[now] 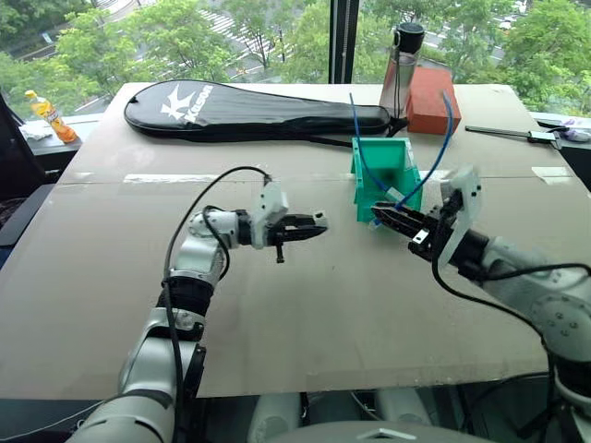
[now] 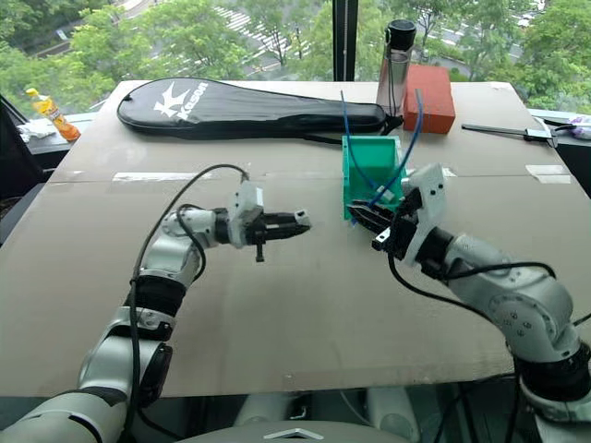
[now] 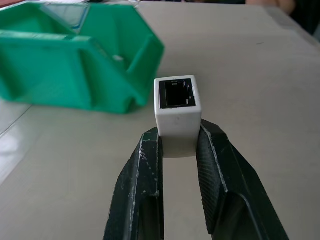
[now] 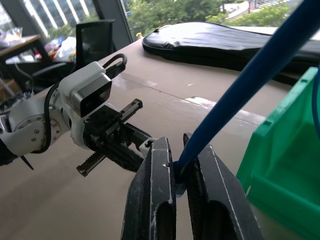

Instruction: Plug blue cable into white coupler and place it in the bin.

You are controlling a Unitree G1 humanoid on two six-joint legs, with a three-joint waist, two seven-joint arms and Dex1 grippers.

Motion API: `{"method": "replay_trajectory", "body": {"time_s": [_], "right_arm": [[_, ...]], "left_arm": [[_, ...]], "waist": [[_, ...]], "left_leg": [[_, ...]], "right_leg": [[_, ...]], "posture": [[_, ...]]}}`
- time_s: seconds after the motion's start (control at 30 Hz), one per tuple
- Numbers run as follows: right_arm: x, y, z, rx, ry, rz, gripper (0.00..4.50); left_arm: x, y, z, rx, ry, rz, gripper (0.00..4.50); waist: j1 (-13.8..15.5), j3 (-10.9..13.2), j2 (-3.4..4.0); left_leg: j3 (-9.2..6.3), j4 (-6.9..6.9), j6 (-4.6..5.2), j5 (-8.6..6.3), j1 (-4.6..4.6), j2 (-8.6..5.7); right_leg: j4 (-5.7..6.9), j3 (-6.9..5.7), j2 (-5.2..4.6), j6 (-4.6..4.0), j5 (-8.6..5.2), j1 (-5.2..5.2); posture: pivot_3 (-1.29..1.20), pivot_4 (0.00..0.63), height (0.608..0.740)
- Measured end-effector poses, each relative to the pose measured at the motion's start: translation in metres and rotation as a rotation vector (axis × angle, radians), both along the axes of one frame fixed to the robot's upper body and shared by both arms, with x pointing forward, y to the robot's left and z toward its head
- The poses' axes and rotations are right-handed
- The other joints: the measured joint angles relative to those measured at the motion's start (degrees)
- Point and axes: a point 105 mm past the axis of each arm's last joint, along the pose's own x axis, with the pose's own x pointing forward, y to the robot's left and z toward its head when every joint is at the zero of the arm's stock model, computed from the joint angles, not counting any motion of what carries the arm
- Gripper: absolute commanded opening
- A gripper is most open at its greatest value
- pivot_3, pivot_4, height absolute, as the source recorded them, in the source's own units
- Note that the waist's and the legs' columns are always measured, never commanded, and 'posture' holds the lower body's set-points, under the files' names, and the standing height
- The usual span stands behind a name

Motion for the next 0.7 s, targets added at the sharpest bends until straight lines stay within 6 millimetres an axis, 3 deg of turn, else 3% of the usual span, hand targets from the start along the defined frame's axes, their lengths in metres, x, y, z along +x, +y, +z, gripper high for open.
{"method": "replay_trajectory", "body": {"time_s": [0.3,0.5,0.7], "right_arm": [[0.008,0.005,0.005,-0.168,-0.028,0.211,0.00],[0.015,0.008,-0.012,-0.260,-0.029,0.285,0.00],[0.023,0.014,-0.029,-0.325,-0.034,0.335,0.00]], "left_arm": [[-0.008,-0.020,-0.005,0.033,-0.005,-0.091,0.35],[-0.009,-0.023,-0.014,0.065,-0.015,-0.109,0.35],[-0.007,-0.025,-0.035,0.177,-0.038,-0.091,0.35]], "waist": [[0.1,0.0,0.00],[0.1,0.0,0.00],[0.1,0.0,0.00]], "left_leg": [[-0.03,-0.02,0.00,0.00,-0.06,0.00],[-0.02,-0.01,0.01,0.00,-0.08,-0.01],[-0.03,-0.01,0.00,0.00,-0.10,0.00]], "right_leg": [[-0.04,-0.01,0.01,0.00,0.00,-0.03],[-0.04,-0.01,0.01,0.00,0.00,-0.06],[-0.02,-0.03,0.02,0.00,0.00,-0.08]], "posture": [[0.00,0.150,0.740],[0.00,0.150,0.740],[0.00,0.150,0.740]]}}
